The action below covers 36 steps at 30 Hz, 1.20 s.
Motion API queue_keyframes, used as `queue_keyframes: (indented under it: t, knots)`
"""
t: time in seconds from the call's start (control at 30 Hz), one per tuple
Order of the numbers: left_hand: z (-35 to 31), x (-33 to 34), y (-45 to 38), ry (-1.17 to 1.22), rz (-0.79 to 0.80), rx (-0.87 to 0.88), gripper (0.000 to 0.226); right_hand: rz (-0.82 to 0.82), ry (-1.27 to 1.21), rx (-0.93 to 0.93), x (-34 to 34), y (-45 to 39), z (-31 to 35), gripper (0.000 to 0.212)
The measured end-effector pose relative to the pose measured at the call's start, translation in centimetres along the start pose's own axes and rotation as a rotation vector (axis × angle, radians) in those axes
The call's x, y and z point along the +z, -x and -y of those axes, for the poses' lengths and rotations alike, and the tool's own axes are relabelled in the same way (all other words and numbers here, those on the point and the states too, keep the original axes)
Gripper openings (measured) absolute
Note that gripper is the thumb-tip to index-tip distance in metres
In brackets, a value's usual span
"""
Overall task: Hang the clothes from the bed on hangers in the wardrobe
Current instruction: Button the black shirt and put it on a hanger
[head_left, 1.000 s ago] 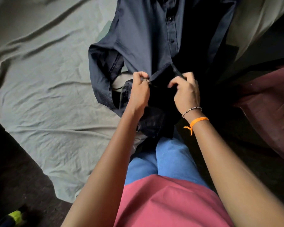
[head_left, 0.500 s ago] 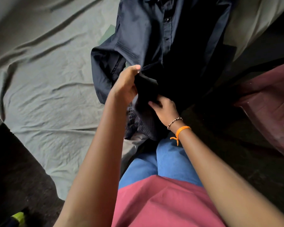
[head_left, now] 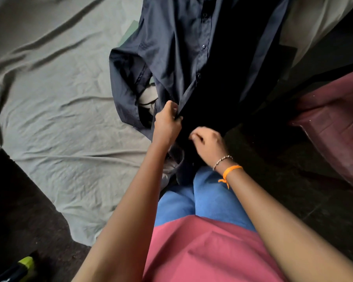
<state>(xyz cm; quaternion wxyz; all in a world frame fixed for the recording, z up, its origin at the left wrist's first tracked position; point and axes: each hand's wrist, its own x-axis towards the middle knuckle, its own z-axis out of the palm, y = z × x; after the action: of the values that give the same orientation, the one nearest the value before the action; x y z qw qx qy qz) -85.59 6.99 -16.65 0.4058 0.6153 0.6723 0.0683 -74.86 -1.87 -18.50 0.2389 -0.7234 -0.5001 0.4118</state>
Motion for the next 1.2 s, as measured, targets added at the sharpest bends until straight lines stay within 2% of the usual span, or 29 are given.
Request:
queue_keyframes:
  t: [0.07, 0.1, 0.23, 0.33, 0.4, 0.53, 0.67, 0.77, 0.83, 0.93, 1.07, 1.13, 1.2]
  knots:
    - [0.2, -0.3, 0.0, 0.038, -0.049, 0.025, 0.022, -0.212, -0.062, 0.108, -0.2, -2.2, -0.3, 0.015]
    - [0.3, -0.4, 0.1, 0.045, -0.084, 0.037, 0.023, -0.253, -0.055, 0.154, -0.3, -3.4, -0.2, 0.015]
    - [0.6, -0.2, 0.7, 0.049, -0.186, 0.130, 0.026, -0.274, 0.068, 0.264, 0.2, -7.7, 1.3, 0.038]
    - [0.9, 0.2, 0.8, 0.044, -0.188, 0.182, 0.021, -0.273, 0.156, 0.371, 1.2, -10.1, 2.0, 0.040]
    - [0.9, 0.3, 0.8, 0.075, -0.184, 0.201, 0.023, -0.263, 0.069, 0.450, 1.0, -11.1, 1.9, 0.036]
    - [0.8, 0.5, 0.9, 0.034, -0.194, 0.247, 0.040, -0.270, -0.194, 0.451, -0.7, -10.1, 0.8, 0.026]
    - [0.4, 1.3, 1.2, -0.026, -0.274, 0.226, 0.044, -0.331, -0.247, 0.470, -2.2, -6.9, -0.5, 0.024]
    - [0.3, 1.9, 1.4, 0.061, -0.202, 0.256, 0.043, -0.345, -0.269, 0.433, -2.3, -5.7, -0.9, 0.010]
    - [-0.2, 2.3, 2.1, 0.198, -0.122, 0.197, 0.038, -0.346, -0.338, 0.400, -1.9, -5.4, -0.6, 0.014]
    - [-0.7, 3.1, 3.0, 0.368, -0.024, -0.013, 0.028, -0.328, -0.555, 0.462, -1.8, -4.9, -0.1, 0.031]
    - [-0.7, 3.5, 3.7, 0.582, 0.118, -0.163, 0.031, -0.275, -0.839, 0.514, -2.4, -4.0, -0.1, 0.014]
    - [-0.5, 3.5, 3.7, 0.605, 0.157, -0.198, 0.034, -0.247, -0.788, 0.450, -2.7, -3.2, -0.5, 0.009]
    - [0.1, 3.8, 3.6, 0.574, 0.154, -0.223, 0.029, -0.151, -0.528, 0.423, -2.9, -2.4, -1.1, 0.011]
